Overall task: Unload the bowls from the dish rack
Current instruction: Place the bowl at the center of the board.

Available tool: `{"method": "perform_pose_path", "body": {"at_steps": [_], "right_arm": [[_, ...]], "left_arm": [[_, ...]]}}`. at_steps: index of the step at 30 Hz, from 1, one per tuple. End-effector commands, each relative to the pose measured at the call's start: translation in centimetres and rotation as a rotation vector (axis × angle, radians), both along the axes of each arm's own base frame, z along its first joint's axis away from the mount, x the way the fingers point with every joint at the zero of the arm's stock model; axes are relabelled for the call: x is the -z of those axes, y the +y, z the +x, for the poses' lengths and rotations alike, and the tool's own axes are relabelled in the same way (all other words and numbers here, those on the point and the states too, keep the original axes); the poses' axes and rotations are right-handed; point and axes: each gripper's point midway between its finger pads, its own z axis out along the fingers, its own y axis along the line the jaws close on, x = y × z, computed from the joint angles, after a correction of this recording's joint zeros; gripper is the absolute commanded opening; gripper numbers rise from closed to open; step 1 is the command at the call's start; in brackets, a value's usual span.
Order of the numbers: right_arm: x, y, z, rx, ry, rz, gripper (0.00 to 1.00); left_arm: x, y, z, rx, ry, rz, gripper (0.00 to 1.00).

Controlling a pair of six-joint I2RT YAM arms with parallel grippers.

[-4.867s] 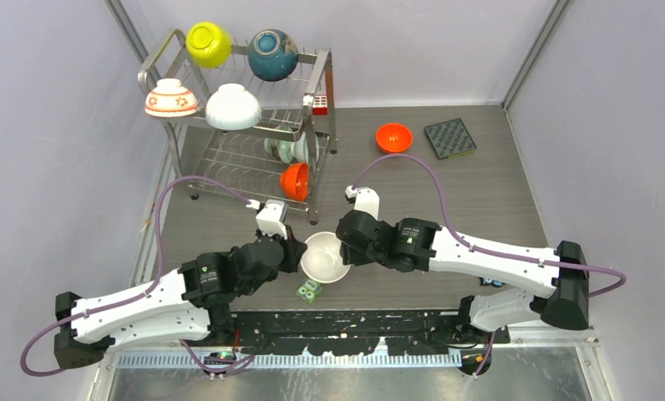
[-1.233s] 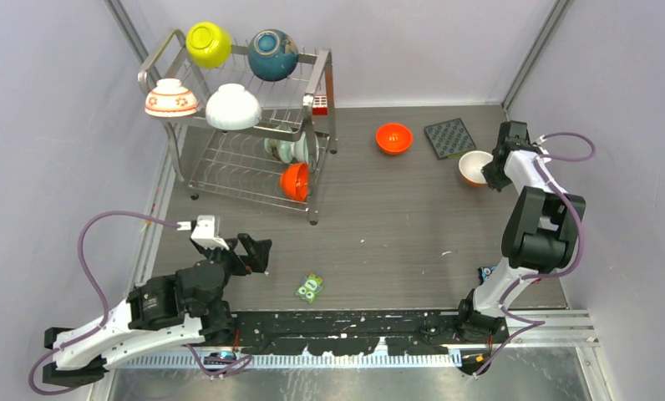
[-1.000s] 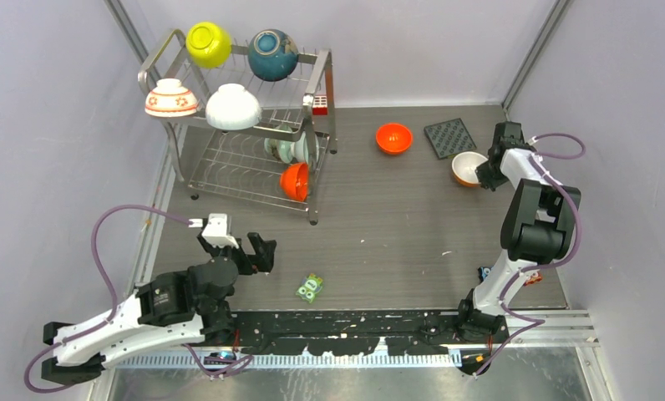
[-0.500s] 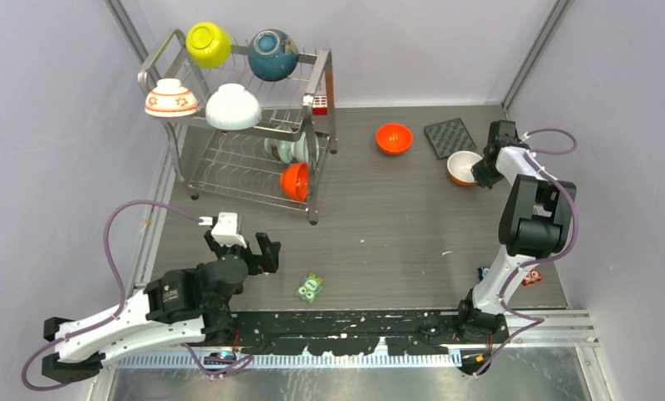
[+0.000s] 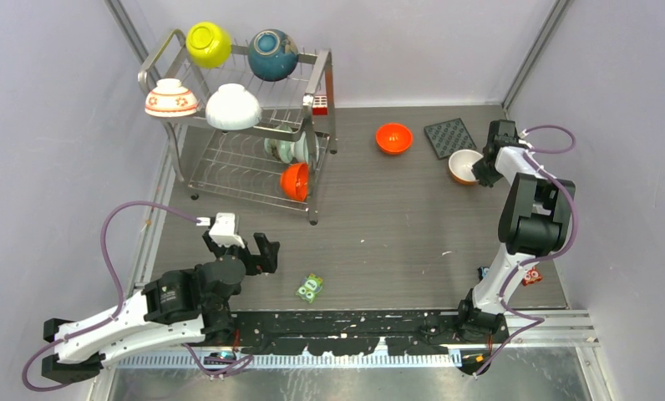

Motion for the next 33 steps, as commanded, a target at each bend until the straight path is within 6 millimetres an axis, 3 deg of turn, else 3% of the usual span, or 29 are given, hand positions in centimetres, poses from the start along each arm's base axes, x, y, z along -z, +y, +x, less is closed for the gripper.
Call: {"method": "perform_pose_path", "body": {"at_steps": [1, 11, 16, 19, 20, 23, 27, 29, 33], "right_arm": [[-1.4, -0.6, 1.8, -0.006, -0.061, -0.03, 0.24], [-2.0, -0.7, 1.6, -0.006, -0.061, -0.041, 0.43], [-2.8, -1.1, 1.0, 0.005, -0.051, -0.069, 0.69], [-4.3, -1.9, 0.0, 0.03, -0.045, -0.115, 0.92], [-5.0, -2.1, -0.3, 0.038, -0.047, -0.133, 0.96], [-8.7, -2.7, -1.0, 0.07, -0.106, -0.179, 0.99], [-16.1, -1.7, -1.1, 0.074, -0.285, -0.253, 0.99], [-20.0, 0.5, -0.8, 0.014, -0.386, -0.31, 0.99], [-26.1, 7.6, -1.5, -0.173, -0.573, -0.372, 0.99]], "left_arm": [[-0.4, -0.2, 0.1, -0.014, 0.0, -0.035, 0.95], [-0.2, -0.1, 0.0, -0.011, 0.002, -0.041, 0.95], [-0.3, -0.1, -0.1, -0.009, 0.008, -0.047, 0.95], [-0.2, 0.0, -0.2, -0.012, 0.013, -0.056, 0.95], [-0.2, -0.1, -0.3, -0.009, 0.013, -0.063, 0.96], [-0.6, 0.3, -0.2, -0.018, 0.003, -0.076, 0.97], [-1.4, 0.9, -0.1, -0.03, -0.023, -0.076, 0.97], [-2.0, 1.2, 0.0, -0.031, -0.039, -0.072, 0.97], [-2.8, 1.6, 0.2, -0.038, -0.068, -0.05, 0.97]]}}
